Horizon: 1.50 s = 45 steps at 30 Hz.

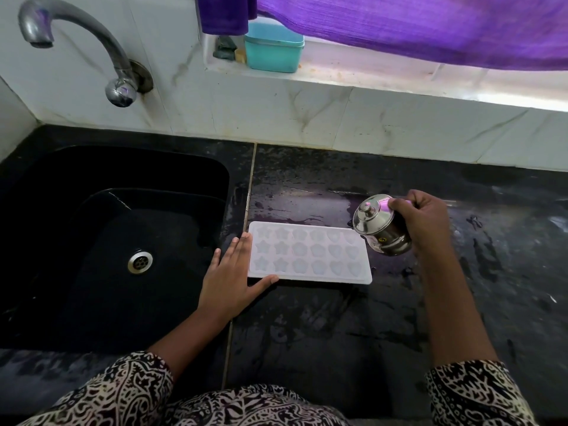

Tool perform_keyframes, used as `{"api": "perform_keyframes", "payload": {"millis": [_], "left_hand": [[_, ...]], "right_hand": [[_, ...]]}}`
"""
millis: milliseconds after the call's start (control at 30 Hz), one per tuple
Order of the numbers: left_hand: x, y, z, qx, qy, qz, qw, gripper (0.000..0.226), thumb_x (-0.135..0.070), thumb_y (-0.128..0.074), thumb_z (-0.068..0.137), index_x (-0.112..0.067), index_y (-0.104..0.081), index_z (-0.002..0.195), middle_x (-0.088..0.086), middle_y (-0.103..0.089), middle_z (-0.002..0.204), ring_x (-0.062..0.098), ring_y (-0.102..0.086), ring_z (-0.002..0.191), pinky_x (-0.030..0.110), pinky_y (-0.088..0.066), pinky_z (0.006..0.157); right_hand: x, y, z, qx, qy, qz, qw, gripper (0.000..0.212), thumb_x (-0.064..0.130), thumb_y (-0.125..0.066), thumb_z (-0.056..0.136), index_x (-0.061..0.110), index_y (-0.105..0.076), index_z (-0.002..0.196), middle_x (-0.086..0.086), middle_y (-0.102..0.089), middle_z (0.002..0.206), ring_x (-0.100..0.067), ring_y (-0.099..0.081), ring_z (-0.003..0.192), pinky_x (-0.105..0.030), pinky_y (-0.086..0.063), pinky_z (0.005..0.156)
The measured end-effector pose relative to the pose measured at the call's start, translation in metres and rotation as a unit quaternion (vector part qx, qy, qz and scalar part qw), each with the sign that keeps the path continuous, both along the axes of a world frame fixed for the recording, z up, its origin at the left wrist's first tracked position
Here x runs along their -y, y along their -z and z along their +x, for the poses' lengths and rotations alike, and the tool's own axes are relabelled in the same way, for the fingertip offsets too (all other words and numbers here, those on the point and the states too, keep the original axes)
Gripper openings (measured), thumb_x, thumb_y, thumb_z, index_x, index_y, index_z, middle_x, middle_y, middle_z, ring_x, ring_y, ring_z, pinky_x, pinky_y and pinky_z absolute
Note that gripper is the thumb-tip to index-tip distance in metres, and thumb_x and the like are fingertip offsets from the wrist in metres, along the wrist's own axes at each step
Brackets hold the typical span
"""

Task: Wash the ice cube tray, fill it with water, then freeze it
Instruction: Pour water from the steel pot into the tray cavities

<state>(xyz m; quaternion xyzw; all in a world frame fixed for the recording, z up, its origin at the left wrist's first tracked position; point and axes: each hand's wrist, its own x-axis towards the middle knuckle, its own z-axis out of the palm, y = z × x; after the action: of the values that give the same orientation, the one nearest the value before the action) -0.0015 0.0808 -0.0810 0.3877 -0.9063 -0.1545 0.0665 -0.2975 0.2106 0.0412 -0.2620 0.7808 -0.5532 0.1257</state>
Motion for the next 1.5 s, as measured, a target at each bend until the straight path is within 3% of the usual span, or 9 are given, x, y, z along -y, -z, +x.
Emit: {"api": "perform_keyframes", "payload": {"millis": [200,333,467,767,1000,1333,1500], "left_hand": [[-0.001,-0.001,-0.001,-0.001,0.0,-0.004,1.0,0.112,-0.089,-0.012,0.075,-0.012,-0.009,0.157,0.002,-0.016,0.163,0.016,-0.013,0.15,0.043,-0.012,0.121],[-0.001,-0.002,-0.001,0.006,0.0,-0.006,1.0,0.112,-0.089,-0.01,0.075,-0.013,-0.008,0.157,0.001,-0.014,0.163,0.015,-0.012,0.15,0.043,-0.012,0.121],[-0.001,-0.003,-0.001,0.008,-0.001,-0.006,1.0,0.112,-0.088,-0.01,0.075,-0.013,-0.007,0.157,0.001,-0.013,0.163,0.015,-0.012,0.15,0.043,-0.013,0.121],[0.0,0.0,0.0,0.008,0.0,-0.009,1.0,0.111,-0.088,-0.012,0.076,-0.013,-0.007,0.157,0.001,-0.013,0.163,0.015,-0.011,0.15,0.043,-0.012,0.121],[0.001,0.002,-0.001,0.009,-0.001,-0.011,1.0,0.11,-0.089,-0.012,0.077,-0.013,-0.006,0.157,0.001,-0.013,0.163,0.015,-0.011,0.15,0.043,-0.012,0.121],[0.001,0.004,0.0,0.002,-0.002,-0.008,1.0,0.11,-0.089,-0.012,0.076,-0.014,-0.006,0.157,0.0,-0.014,0.163,0.015,-0.012,0.15,0.043,-0.013,0.121],[0.001,0.004,-0.001,0.0,-0.002,-0.009,1.0,0.111,-0.089,-0.01,0.076,-0.014,-0.007,0.157,0.001,-0.015,0.163,0.015,-0.013,0.15,0.043,-0.012,0.121]], "right_hand": [[0.001,-0.005,0.001,-0.026,-0.011,0.005,1.0,0.035,0.015,-0.068,0.073,0.021,-0.04,0.053,0.001,-0.042,0.052,-0.003,-0.042,0.043,-0.024,-0.04,0.048],[0.002,-0.007,0.001,-0.036,-0.017,0.006,0.999,0.033,0.013,-0.067,0.076,0.019,-0.041,0.056,0.0,-0.045,0.054,0.001,-0.047,0.044,-0.024,-0.044,0.047],[0.002,-0.009,0.002,-0.046,-0.026,-0.002,0.999,0.034,0.011,-0.067,0.077,0.018,-0.041,0.056,0.001,-0.045,0.054,0.003,-0.047,0.043,-0.015,-0.043,0.042],[0.004,-0.013,0.004,-0.053,-0.03,-0.001,0.998,0.036,0.011,-0.067,0.078,0.017,-0.04,0.056,0.0,-0.044,0.054,0.003,-0.045,0.041,-0.012,-0.041,0.04],[0.005,-0.015,0.004,-0.061,-0.026,0.014,0.998,0.035,0.013,-0.068,0.078,0.017,-0.041,0.056,-0.001,-0.045,0.055,-0.008,-0.045,0.048,-0.016,-0.043,0.043],[0.005,-0.019,0.01,-0.058,-0.036,0.003,0.998,0.038,0.009,-0.066,0.08,0.018,-0.039,0.056,0.001,-0.044,0.053,0.004,-0.047,0.041,-0.012,-0.04,0.04],[0.006,-0.02,0.009,-0.056,-0.029,0.015,0.998,0.035,0.012,-0.067,0.081,0.017,-0.041,0.058,-0.001,-0.047,0.057,-0.01,-0.051,0.053,-0.021,-0.046,0.048]]}}
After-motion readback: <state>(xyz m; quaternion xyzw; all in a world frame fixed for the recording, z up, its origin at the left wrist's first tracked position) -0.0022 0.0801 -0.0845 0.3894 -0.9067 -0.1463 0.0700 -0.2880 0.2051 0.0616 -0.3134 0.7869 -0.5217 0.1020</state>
